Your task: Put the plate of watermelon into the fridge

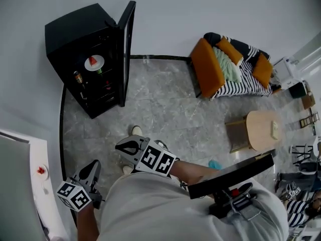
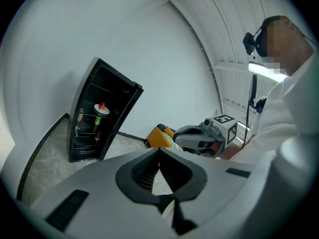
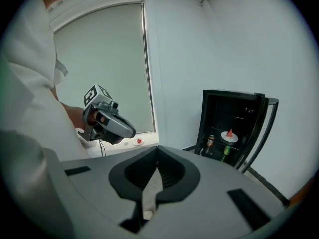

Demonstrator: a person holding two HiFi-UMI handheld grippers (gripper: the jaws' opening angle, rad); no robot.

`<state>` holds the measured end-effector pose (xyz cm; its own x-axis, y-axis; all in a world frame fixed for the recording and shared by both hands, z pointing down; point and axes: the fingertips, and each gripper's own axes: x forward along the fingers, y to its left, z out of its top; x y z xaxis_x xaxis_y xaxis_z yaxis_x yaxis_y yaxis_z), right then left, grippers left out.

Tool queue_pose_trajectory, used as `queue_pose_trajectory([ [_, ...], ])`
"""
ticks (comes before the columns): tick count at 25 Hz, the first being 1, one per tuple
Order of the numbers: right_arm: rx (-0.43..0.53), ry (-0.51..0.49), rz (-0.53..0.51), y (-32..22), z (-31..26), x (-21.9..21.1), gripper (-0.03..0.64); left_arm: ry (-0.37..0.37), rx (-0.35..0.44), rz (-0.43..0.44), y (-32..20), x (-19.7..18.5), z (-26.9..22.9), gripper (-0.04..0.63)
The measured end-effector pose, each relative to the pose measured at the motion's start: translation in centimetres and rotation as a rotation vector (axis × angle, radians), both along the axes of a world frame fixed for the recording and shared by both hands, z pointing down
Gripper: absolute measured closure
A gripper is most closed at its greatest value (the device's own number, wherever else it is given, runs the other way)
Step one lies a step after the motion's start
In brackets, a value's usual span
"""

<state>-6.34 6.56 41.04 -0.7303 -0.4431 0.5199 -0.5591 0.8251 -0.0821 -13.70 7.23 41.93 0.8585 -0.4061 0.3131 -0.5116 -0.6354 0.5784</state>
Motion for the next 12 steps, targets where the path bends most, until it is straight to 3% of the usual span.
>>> queue_pose_trajectory([
  [12,-0.015,-0.010,0.018,-3.0,0.6,2.4,0.601,-0.023,-0.027,0.021,-3.1,2.5,1.2,0.583],
])
